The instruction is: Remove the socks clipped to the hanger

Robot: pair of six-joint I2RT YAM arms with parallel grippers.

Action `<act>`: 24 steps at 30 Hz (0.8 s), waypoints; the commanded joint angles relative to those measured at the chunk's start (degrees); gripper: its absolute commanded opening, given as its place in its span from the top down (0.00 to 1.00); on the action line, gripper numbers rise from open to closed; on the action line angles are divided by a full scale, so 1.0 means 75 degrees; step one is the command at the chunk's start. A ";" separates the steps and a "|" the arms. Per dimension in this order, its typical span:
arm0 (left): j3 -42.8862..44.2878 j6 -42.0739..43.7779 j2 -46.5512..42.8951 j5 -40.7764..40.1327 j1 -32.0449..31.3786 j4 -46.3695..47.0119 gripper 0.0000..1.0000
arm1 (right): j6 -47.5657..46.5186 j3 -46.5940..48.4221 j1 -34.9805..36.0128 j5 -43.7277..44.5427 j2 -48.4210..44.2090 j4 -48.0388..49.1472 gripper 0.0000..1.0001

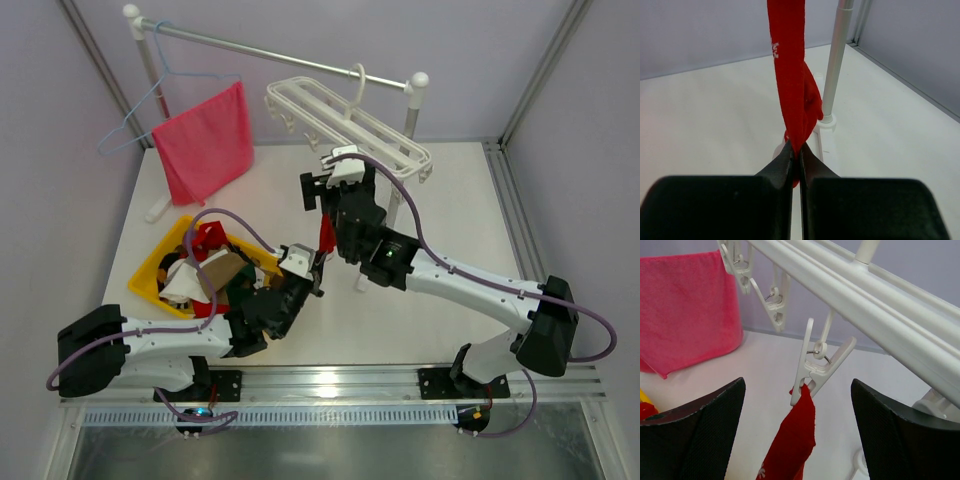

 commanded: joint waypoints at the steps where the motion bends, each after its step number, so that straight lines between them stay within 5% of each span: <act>1: -0.0105 0.0044 -0.0109 0.0007 -0.0080 0.0436 1.00 | -0.0126 0.0360 -0.0200 0.0352 -0.0008 0.0609 0.14; 14: -0.0093 0.0032 0.0032 -0.0005 -0.0081 0.0448 1.00 | -0.0313 0.0172 -0.0353 0.0341 -0.0078 0.1382 0.30; 24: -0.0069 0.0032 0.0090 -0.0005 -0.0081 0.0437 1.00 | -0.0325 0.0125 -0.0411 0.0352 -0.0031 0.1464 0.83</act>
